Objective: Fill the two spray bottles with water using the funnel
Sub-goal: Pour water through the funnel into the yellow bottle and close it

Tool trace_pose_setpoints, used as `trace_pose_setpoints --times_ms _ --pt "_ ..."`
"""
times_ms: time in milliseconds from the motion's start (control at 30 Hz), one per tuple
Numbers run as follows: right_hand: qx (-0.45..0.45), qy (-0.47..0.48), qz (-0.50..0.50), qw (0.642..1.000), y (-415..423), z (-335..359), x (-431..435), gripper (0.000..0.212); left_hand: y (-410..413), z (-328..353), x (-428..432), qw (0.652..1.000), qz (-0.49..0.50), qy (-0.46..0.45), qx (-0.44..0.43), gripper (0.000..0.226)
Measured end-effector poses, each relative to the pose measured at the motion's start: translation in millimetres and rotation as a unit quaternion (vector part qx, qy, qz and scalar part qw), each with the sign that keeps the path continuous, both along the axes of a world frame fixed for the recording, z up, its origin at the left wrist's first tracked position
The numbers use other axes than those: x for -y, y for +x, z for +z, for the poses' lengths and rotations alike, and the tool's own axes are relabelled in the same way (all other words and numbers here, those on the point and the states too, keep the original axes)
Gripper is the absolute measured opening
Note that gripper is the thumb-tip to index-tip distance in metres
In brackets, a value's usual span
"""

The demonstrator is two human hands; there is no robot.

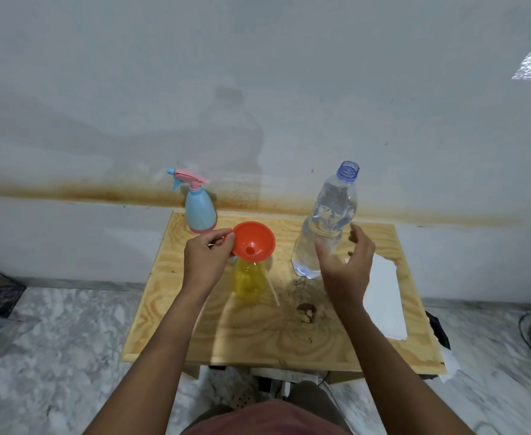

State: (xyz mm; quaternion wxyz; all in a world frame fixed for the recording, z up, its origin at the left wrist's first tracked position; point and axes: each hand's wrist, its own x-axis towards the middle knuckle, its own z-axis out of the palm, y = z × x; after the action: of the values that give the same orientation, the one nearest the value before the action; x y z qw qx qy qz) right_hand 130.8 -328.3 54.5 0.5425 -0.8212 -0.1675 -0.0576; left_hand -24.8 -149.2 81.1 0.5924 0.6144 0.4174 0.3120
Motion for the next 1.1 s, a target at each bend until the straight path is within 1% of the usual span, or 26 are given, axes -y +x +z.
trace_pose_setpoints --times_ms 67,167,200,367,667,900,1100 --pt "-0.040 0.003 0.037 0.999 15.5 11.1 -3.2 0.088 0.4 0.2 0.0 1.000 -0.001 0.002 -0.002 0.018" --pt "-0.064 0.021 0.114 0.991 31.9 20.5 -11.6 0.100 0.8 1.0 -0.2 1.000 0.000 0.003 -0.002 0.016" --pt "-0.070 0.029 0.126 0.989 35.3 21.7 -14.4 0.099 0.5 0.6 -0.3 1.000 0.001 0.003 -0.003 0.016" --pt "-0.082 0.073 0.129 0.986 42.8 22.2 -22.7 0.081 0.2 0.9 0.2 1.000 0.005 0.000 -0.007 0.016" --pt "-0.086 0.106 0.093 0.986 39.1 23.3 -30.1 0.073 0.0 4.1 -1.3 1.000 0.001 0.001 -0.011 0.018" --pt "-0.096 0.119 0.098 0.983 33.9 24.3 -30.1 0.071 -0.9 4.0 -2.9 1.000 -0.005 0.003 -0.008 0.017" --pt "-0.054 0.137 0.109 0.983 25.8 36.7 -23.2 0.063 -2.0 1.9 -4.3 1.000 -0.013 0.009 -0.007 0.019"
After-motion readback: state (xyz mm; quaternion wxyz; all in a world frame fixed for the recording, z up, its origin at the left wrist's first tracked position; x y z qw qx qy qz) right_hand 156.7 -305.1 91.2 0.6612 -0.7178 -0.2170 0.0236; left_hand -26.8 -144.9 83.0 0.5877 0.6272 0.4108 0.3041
